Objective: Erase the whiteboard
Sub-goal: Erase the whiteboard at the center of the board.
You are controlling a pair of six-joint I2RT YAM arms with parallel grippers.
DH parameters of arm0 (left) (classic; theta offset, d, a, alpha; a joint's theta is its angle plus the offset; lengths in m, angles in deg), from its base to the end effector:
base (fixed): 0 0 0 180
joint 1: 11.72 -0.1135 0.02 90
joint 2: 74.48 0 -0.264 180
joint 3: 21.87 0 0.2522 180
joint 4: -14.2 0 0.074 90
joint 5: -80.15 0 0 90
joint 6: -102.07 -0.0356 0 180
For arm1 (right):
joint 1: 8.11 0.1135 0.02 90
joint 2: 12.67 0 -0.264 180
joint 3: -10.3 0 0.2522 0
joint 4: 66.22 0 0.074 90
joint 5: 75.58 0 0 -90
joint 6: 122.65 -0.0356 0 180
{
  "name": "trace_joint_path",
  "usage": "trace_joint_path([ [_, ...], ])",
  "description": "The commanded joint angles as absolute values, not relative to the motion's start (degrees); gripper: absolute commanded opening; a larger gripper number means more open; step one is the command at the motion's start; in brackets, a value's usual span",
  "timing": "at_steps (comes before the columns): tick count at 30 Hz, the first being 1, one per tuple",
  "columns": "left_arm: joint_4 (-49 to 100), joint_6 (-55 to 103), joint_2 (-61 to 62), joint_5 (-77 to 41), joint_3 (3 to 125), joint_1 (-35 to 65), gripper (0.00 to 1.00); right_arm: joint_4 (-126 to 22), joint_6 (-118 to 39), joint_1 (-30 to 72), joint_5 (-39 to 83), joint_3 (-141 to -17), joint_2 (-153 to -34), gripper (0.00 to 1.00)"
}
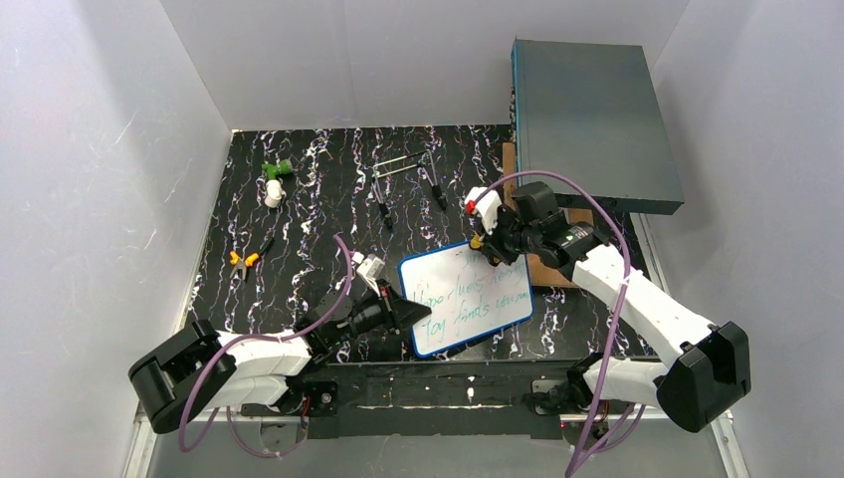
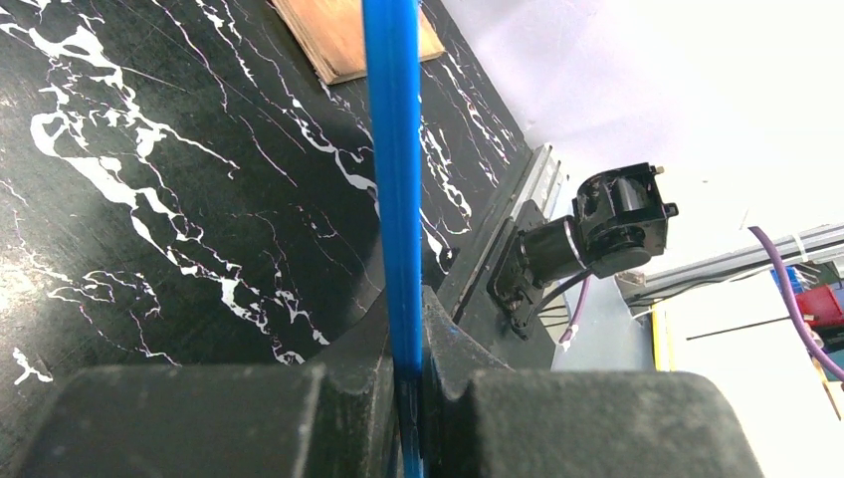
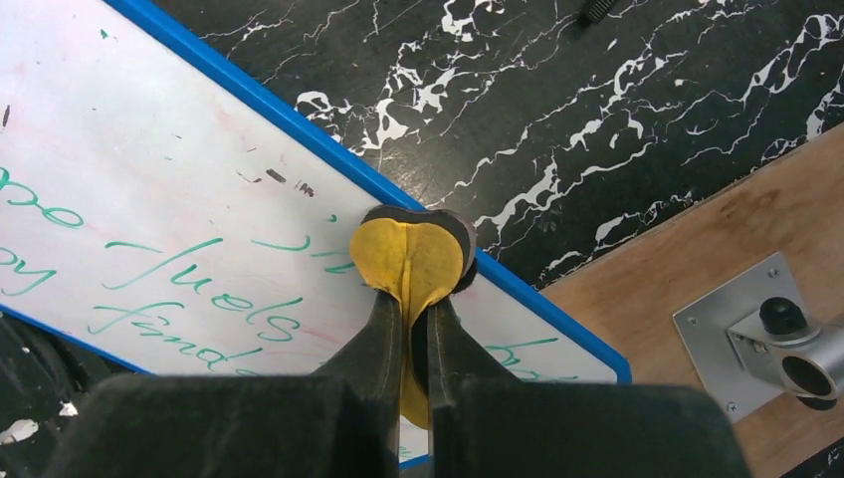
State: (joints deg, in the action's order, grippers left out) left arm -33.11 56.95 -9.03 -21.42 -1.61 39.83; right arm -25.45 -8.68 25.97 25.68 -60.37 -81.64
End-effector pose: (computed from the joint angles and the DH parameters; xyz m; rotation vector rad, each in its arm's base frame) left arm 0.1168 -0.1586 0.1787 0.2816 1.7128 -1.4523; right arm 0.2130 0.1525 0.2988 -1.1860 1.9193 0.3159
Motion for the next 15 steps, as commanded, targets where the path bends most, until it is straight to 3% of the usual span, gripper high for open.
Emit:
trace_joint_path([
  [1,-37.8,56.76,-9.46,-22.86,-1.78,40.13,0.0,-25.91,-6.53,26.89,29.27,-60.43,-81.01,0.01],
  [8,-36.74,57.46,-10.54,-22.29,-1.96,40.15,0.0,-21.02,-0.89,33.24,35.14,-59.26,-82.95,0.01],
  [15,-36.04,57.62,-11.42,-22.2,-2.07,40.14,0.0,-28.96,-10.17,30.7,17.12,-63.14,-85.49,0.01],
])
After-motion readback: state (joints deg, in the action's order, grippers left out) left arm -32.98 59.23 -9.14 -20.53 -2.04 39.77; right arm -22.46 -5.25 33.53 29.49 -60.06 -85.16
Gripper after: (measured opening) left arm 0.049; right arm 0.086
